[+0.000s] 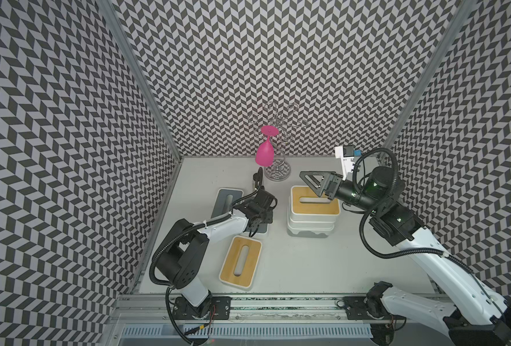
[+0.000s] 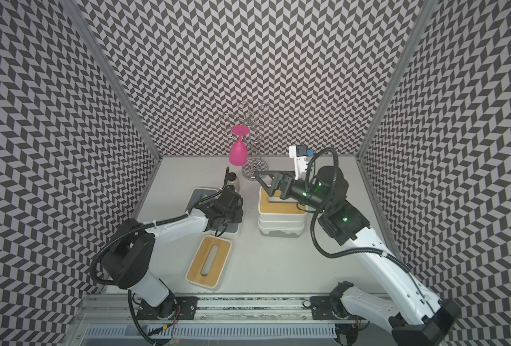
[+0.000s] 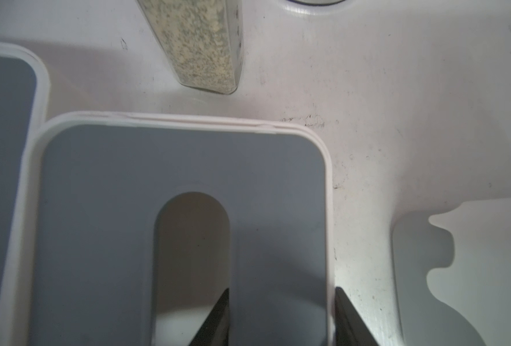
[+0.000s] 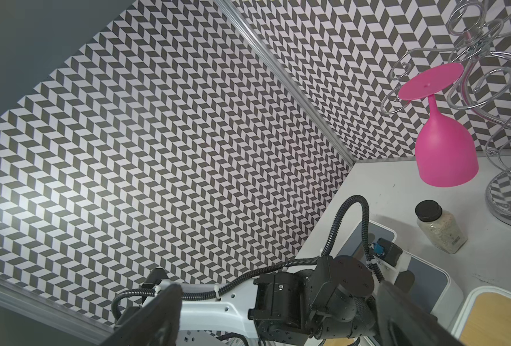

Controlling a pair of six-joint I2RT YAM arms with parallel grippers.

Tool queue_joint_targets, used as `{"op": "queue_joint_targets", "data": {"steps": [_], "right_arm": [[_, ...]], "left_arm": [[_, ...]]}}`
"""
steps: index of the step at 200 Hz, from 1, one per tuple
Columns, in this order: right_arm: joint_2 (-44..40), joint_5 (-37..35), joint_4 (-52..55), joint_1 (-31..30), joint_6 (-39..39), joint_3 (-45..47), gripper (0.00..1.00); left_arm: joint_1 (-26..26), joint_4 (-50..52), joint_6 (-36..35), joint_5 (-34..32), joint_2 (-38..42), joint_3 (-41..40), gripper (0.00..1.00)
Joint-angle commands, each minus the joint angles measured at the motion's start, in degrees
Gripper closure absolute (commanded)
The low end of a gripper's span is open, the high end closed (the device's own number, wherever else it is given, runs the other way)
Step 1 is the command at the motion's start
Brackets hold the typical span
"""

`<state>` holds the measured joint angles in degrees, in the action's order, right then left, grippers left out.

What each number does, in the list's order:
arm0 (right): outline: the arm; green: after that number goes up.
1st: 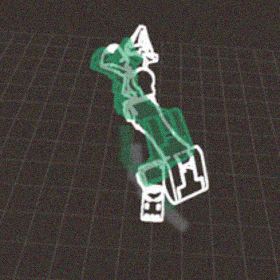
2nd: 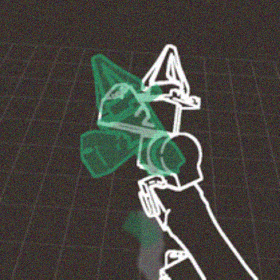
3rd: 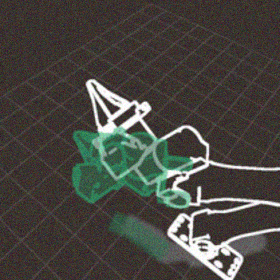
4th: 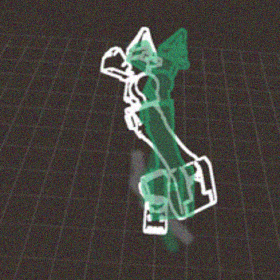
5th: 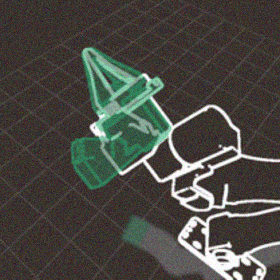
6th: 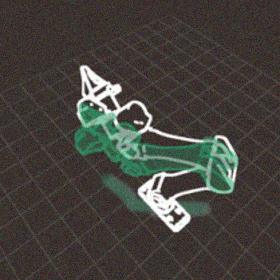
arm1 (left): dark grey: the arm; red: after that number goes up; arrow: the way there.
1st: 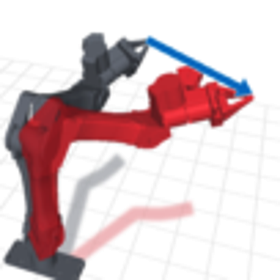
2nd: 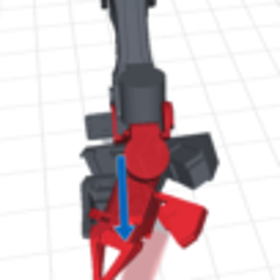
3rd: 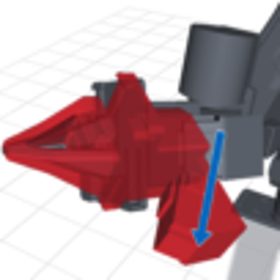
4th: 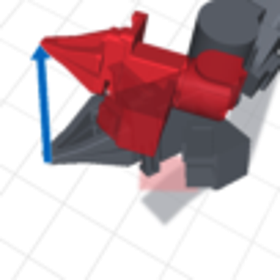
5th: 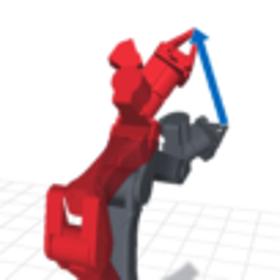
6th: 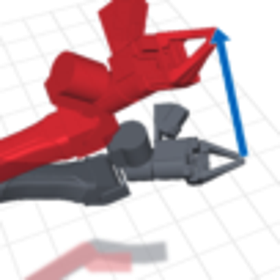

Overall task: Stack the tissue boxes
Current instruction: Pick up the tissue box from the center of the board.

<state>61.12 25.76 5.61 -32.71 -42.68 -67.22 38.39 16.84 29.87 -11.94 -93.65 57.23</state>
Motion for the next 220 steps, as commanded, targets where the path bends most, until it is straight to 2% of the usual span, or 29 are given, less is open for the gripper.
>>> {"op": "queue_joint_targets", "data": {"steps": [1, 20, 55, 77, 133, 166, 197, 220], "right_arm": [[-1.4, -0.3, -2.0, 0.2, -0.2, 0.2, 0.01], [-2.2, -0.1, -5.3, 0.3, -1.1, 1.3, 0.01], [-1.8, 0.1, -1.5, 0.3, -0.2, -0.7, 0.01], [-3.1, 2.1, -4.1, 0.3, -1.0, 1.4, 0.01], [-2.5, 6.1, -3.8, 0.2, -1.0, 0.0, 0.01], [-4.1, 4.0, -1.0, 0.2, 1.0, -0.6, 0.01], [-5.4, 1.5, 3.7, 0.4, 2.9, -0.9, 0.01], [-6.7, -2.3, 8.1, 1.4, 4.6, -0.7, 0.01]], "left_arm": [[0.1, -1.4, 0.6, -0.9, 3.6, 1.3, 0.69], [0.1, -1.2, 0.9, -0.5, 5.3, 1.4, 0.70], [0.1, -1.5, 1.8, -0.1, 9.4, 0.8, 0.70], [0.1, -1.0, 2.2, 0.6, 12.7, 1.0, 0.71], [0.2, 1.6, 1.0, 1.9, 21.4, 2.6, 0.72], [0.9, 4.2, -2.7, 2.6, 24.8, 6.4, 0.73], [1.5, 5.8, -7.1, 3.4, 24.9, 11.5, 0.73], [3.3, 7.7, -14.8, 4.0, 22.9, 17.9, 0.74]]}}
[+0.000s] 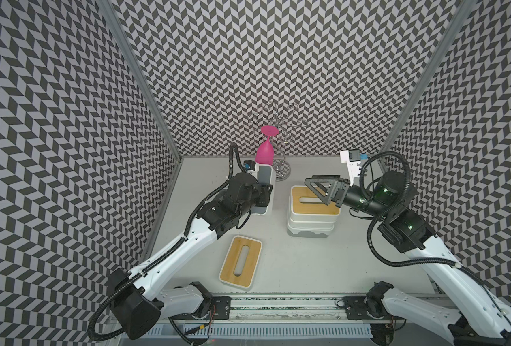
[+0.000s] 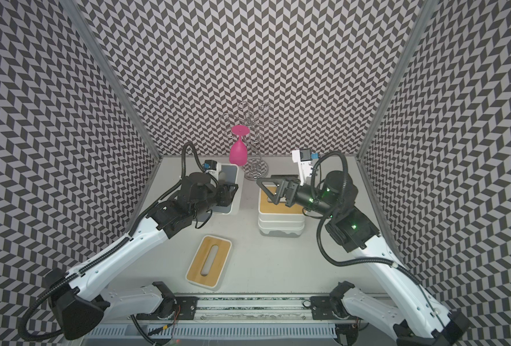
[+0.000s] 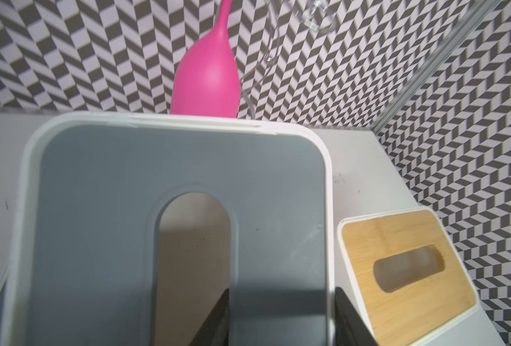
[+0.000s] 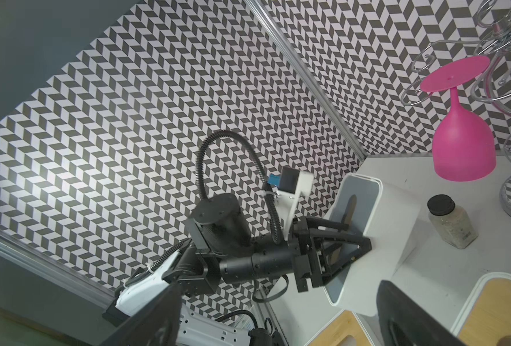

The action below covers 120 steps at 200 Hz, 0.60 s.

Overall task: Stack the tissue boxes
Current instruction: Pick up the tissue box from the center of the board, then place the tissue box at the tissue box.

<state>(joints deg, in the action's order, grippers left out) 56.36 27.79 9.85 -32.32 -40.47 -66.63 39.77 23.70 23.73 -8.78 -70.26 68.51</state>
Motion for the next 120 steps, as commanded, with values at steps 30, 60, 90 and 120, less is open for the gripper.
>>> {"op": "queue_joint_targets", "data": {"steps": [30, 60, 90, 120], "right_arm": [[-3.9, -8.6, 7.3, 2.3, 4.2, -0.8, 0.01], [-5.6, -15.2, 11.4, 3.6, 6.1, -0.4, 0.01], [-7.4, -18.7, 13.7, 5.9, 6.4, 1.6, 0.01], [-9.3, -21.7, 15.2, 8.2, 5.9, 4.2, 0.01]], "left_arm": [[5.7, 3.1, -18.3, -0.4, -3.6, 14.6, 0.74], [7.9, 7.1, -25.1, 2.7, -9.3, 22.8, 0.74], [10.9, 10.5, -31.4, 3.4, -15.2, 30.2, 0.74], [12.0, 13.1, -35.7, 4.6, -20.9, 35.9, 0.75]]}}
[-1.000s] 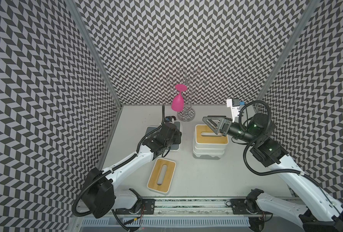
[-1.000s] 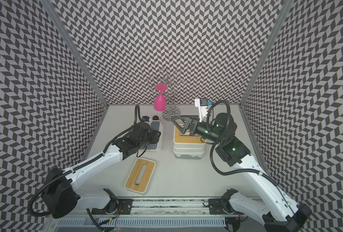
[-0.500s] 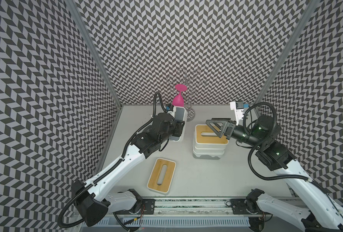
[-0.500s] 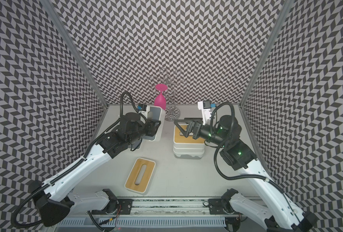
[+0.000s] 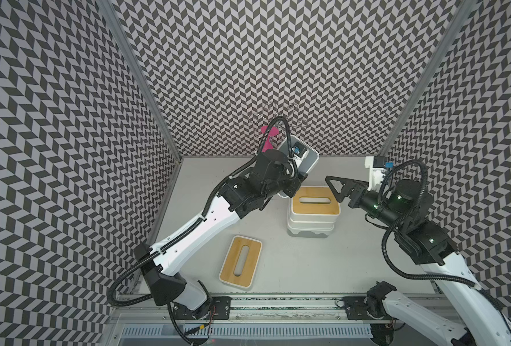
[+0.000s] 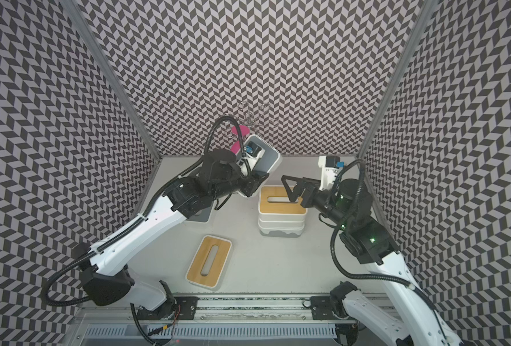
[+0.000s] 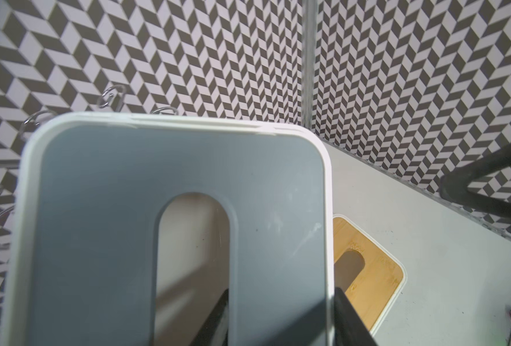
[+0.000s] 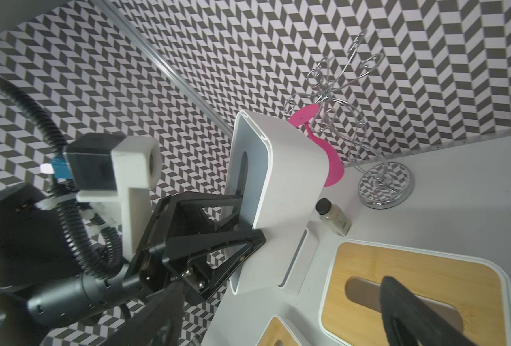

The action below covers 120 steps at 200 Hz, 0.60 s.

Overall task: Stack the tissue boxes
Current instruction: Place the tissue box at the tissue box.

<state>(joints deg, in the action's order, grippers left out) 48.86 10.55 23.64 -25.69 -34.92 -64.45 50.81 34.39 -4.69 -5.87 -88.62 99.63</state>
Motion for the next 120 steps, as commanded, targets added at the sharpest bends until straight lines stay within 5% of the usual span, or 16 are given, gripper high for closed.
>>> {"op": "queue_joint_targets", "data": {"steps": [1, 120], "right_arm": [[-1.9, -4.5, 1.5, 1.7, 0.3, 2.1, 0.01], [-6.5, -8.9, 6.6, 6.0, -0.1, 7.5, 0.01]], "left_arm": [[0.9, 2.6, -7.4, 1.7, -2.7, 4.9, 0.75], [3.9, 13.5, -11.7, 9.9, -15.6, 16.6, 0.74]]}}
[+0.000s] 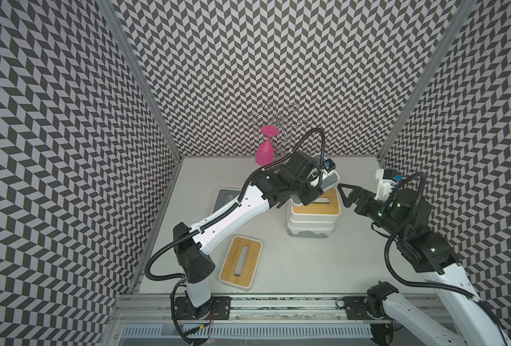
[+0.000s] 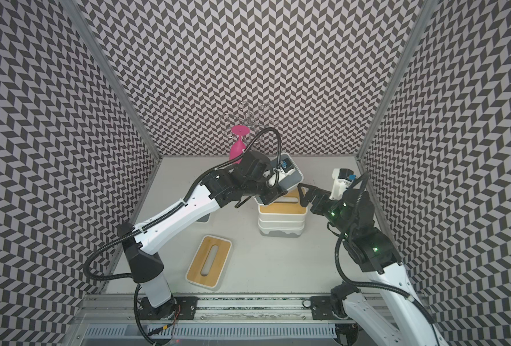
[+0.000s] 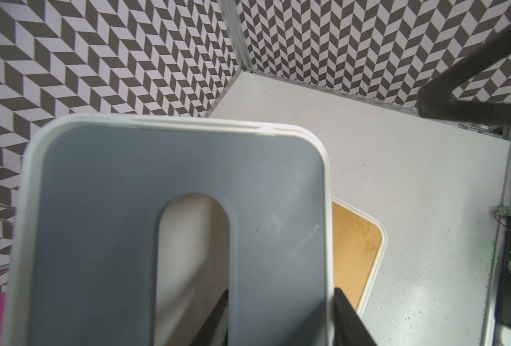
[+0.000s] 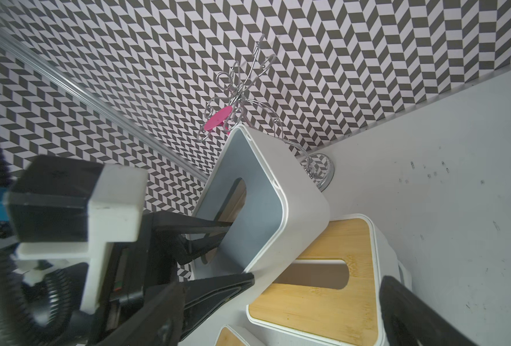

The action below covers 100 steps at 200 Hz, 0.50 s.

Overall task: Stack the tissue boxes
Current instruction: Place the tissue box at the tissue box.

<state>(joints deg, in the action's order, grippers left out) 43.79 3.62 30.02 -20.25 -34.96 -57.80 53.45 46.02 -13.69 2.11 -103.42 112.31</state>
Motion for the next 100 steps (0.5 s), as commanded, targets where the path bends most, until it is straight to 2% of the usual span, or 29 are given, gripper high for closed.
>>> {"op": "queue_joint_targets", "data": {"steps": [1, 53, 100], "right_arm": [[-1.4, -2.0, 0.2, 0.6, -0.1, 1.0, 0.01], [-2.9, -2.3, 0.7, 0.9, -0.5, 3.1, 0.01], [-3.3, -1.8, 0.7, 1.0, -0.6, 3.3, 0.01]], "left_arm": [[1.2, 1.9, -2.8, 1.9, -0.8, 4.0, 0.74], [1.7, 7.6, -3.0, 1.9, -7.0, 10.9, 0.74], [1.7, 8.5, -3.3, 1.5, -9.0, 12.5, 0.72]]}}
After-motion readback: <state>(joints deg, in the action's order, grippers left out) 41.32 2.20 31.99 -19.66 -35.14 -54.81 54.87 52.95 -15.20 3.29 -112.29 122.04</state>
